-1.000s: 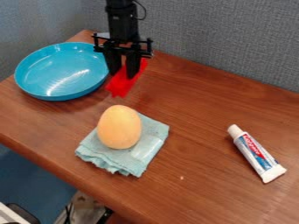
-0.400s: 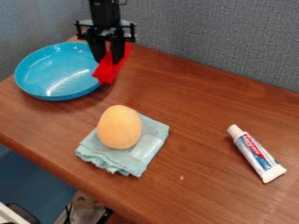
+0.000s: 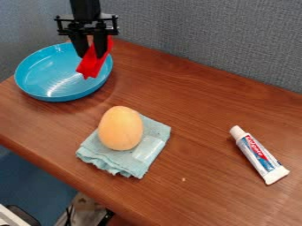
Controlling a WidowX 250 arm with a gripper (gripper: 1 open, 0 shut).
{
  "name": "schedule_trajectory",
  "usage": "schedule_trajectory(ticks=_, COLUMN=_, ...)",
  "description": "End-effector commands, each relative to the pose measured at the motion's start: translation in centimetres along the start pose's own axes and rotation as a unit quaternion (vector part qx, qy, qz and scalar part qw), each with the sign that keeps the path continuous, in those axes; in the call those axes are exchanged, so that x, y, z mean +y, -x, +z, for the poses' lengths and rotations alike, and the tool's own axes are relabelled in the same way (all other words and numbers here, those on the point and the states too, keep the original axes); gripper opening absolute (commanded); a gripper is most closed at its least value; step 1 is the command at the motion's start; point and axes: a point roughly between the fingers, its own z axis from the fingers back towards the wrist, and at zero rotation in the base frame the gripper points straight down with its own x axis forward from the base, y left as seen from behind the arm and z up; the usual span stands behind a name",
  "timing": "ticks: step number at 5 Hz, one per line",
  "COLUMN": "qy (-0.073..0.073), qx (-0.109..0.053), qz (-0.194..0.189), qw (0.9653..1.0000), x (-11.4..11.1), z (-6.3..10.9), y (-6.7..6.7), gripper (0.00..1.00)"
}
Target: Put the red object on the blue plate
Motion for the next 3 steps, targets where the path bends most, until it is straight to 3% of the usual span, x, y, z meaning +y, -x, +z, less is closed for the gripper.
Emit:
schedule_trajectory(ticks=1, qy=-0.005, qx=-0.056, qz=0.017, qw=0.9983, x=1.0, z=3.2, y=-0.4, gripper=0.0)
schedule_trajectory(ticks=3, qy=-0.017, qx=-0.057, qz=0.034, qw=0.9976, x=2.4, z=1.9, y=-0.6, gripper=0.0)
